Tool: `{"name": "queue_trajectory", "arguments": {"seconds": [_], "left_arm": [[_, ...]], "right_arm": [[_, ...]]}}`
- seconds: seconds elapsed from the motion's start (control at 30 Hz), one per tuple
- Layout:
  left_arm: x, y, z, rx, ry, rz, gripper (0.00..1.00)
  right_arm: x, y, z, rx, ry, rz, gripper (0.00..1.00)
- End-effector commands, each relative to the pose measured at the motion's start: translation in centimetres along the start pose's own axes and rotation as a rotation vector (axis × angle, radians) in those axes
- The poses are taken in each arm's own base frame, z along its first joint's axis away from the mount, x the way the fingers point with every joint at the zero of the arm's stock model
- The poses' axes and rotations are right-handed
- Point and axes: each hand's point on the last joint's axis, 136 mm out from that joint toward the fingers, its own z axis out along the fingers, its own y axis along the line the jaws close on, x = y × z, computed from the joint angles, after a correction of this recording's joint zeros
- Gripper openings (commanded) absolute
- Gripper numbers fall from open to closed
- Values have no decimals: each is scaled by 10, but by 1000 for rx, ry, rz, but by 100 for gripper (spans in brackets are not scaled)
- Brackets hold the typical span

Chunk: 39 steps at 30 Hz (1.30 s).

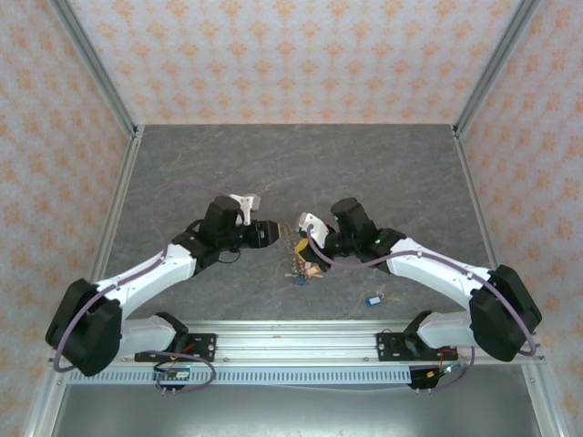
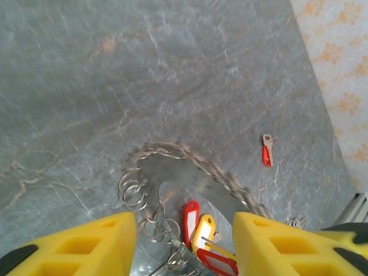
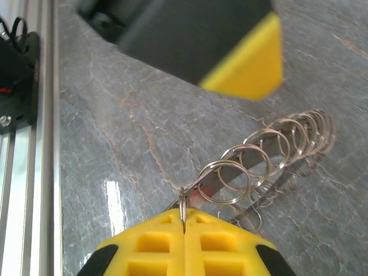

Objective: Put the keys on the keyring

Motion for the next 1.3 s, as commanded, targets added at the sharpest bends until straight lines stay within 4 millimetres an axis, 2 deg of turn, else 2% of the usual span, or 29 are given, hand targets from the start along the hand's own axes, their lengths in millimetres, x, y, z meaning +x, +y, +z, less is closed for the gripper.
{"name": "queue_trajectory", "arguments": {"seconds": [0.0,0.17,0.27,0.37,0.53,0.7,0.87,0.93,1.07,1.17,1.27], "left_arm": [[-10,-28,9,114,-1,8,48],[0,-44,36,141,100,35,44],[6,-44,49,128,146,30,40],[3,-43,54,121,131,8,39],[-10,-29,46,11,65,0,40],[-19,-20,36,-53,4,-11,47],[-16,-11,31,-102,15,15,49],[-15,-11,29,-102,10,15,49],[-12,-8,22,-109,4,25,57],[-12,-5,13,-123,-21,33,62],[-13,3,0,-165,-65,32,70]], "right_arm": [[-4,4,-2,-6,-46,-168,0],[-8,-3,-3,38,-65,-219,0],[-17,-5,-7,61,-104,-230,0],[-27,-5,-12,77,-151,-224,0],[-38,-18,-25,191,-224,-171,0],[-26,-32,-27,268,-183,-61,0],[-18,-22,-20,198,-164,16,0],[-17,-26,-19,210,-159,63,0],[-26,-31,-20,227,-206,123,0],[-32,-45,-26,299,-233,204,0],[-25,-57,-22,342,-186,292,0]]}}
